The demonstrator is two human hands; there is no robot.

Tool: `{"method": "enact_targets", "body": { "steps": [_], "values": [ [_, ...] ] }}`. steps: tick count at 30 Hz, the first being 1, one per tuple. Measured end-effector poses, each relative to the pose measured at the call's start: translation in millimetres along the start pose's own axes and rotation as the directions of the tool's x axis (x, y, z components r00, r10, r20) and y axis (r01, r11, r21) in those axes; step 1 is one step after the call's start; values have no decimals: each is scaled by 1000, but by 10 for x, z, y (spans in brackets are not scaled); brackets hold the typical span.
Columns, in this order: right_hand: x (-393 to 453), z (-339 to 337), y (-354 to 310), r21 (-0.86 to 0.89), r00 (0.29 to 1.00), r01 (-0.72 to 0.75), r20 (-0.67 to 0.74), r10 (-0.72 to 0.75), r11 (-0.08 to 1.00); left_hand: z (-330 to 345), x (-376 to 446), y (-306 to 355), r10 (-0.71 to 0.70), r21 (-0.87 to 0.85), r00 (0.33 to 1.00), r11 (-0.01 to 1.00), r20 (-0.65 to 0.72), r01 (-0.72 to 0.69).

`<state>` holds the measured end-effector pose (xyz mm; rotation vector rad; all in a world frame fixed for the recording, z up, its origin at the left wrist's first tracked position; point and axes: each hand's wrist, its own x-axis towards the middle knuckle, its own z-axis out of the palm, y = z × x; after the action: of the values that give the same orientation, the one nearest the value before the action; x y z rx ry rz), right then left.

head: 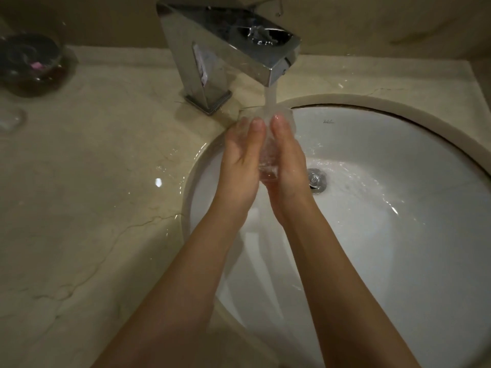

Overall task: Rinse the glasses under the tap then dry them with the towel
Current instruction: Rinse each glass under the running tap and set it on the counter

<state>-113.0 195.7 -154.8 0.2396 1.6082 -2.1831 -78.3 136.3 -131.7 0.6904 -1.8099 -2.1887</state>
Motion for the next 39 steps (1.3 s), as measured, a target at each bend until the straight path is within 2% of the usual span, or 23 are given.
{"method": "enact_targets", "body": {
  "steps": [2, 5, 10, 15, 20, 25, 28, 32, 37, 39],
  "values": [
    [-13, -12, -28, -49, 1000, 11, -17, -12, 999, -5, -14, 19, 2, 2, 1000, 1000, 0, -2],
    [-45, -42, -44, 25, 996, -27, -79, 29, 999, -5, -14, 57, -30, -26, 999, 999, -13, 30],
    [-54, 5, -20, 73, 998, -22, -56, 26, 997, -20, -7, 78, -35, -32, 999, 999, 35, 36],
    [-29, -56, -37, -8, 999, -52, -8, 52, 999, -39, -16, 75, -24, -21, 999, 999, 42, 25],
    [61, -63, -1, -6, 997, -60, -38, 60, 998, -15, 26, 65, -29, -39, 999, 999, 23, 30],
    [90, -44, -7, -94, 998, -46, -43, 43, 994, -26, 57, 47, -51, -17, 999, 999, 13, 51],
    [81, -60, -16, -9, 998, -39, -44, 39, 999, -48, 75, 76, -67, -36, 996, 997, 51, 69],
    [34, -77, -7, 17, 999, -2, -40, 2, 1000, -120, 129, 130, -98, 0, 991, 995, 96, 98],
    [-66, -148, -99, -99, 999, -31, 15, 33, 995, -172, 69, 171, -83, 21, 991, 996, 102, 81],
    [-111, -172, -191, -181, 1000, -9, -3, 9, 983, -204, 46, 162, -105, 73, 993, 992, 48, 101]
  ]
}}
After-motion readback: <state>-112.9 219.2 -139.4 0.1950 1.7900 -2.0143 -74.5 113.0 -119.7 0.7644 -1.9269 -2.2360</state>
